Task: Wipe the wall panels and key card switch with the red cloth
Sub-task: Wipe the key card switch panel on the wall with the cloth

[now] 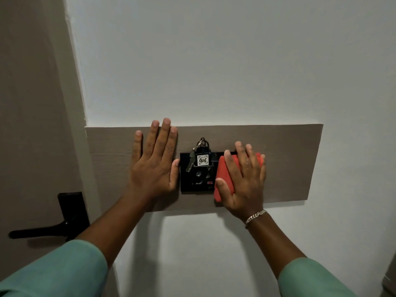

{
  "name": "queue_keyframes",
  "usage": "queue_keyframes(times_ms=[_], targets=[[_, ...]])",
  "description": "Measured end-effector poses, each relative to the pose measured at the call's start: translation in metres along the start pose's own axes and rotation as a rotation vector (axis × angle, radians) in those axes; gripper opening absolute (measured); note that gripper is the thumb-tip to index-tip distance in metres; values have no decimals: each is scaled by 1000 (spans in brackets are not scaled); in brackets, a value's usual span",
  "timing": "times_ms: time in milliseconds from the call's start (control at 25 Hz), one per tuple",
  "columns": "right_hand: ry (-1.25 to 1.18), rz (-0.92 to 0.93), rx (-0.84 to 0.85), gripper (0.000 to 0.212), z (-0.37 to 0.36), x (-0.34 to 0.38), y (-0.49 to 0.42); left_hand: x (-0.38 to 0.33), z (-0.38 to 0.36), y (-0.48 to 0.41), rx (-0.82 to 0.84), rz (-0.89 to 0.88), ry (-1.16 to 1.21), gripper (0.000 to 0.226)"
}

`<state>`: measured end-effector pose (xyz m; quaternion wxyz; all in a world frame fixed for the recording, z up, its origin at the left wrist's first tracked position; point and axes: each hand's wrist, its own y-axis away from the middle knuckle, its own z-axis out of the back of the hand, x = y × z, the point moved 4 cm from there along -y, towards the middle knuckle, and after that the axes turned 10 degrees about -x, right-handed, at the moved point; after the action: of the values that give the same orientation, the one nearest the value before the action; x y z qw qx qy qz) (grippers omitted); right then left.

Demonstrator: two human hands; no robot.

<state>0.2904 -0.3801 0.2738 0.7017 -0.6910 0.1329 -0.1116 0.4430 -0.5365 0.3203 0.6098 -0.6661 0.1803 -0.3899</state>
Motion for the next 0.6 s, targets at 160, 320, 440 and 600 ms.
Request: queue_keyframes(times_ms=[160, 320, 440, 600], targets=[[-67, -285, -117, 58, -6, 13, -20, 0, -1, 1, -6, 3, -2, 72], [-197, 14, -69, 50, 2, -2, -2, 1, -3, 1, -22, 1, 1, 73], [-177, -94, -95, 47, 0, -5, -3, 1, -2, 1, -29, 4, -2, 73], [-238, -175, -158, 41, -2, 9, -12, 1, -2, 1, -28, -1, -3, 72]])
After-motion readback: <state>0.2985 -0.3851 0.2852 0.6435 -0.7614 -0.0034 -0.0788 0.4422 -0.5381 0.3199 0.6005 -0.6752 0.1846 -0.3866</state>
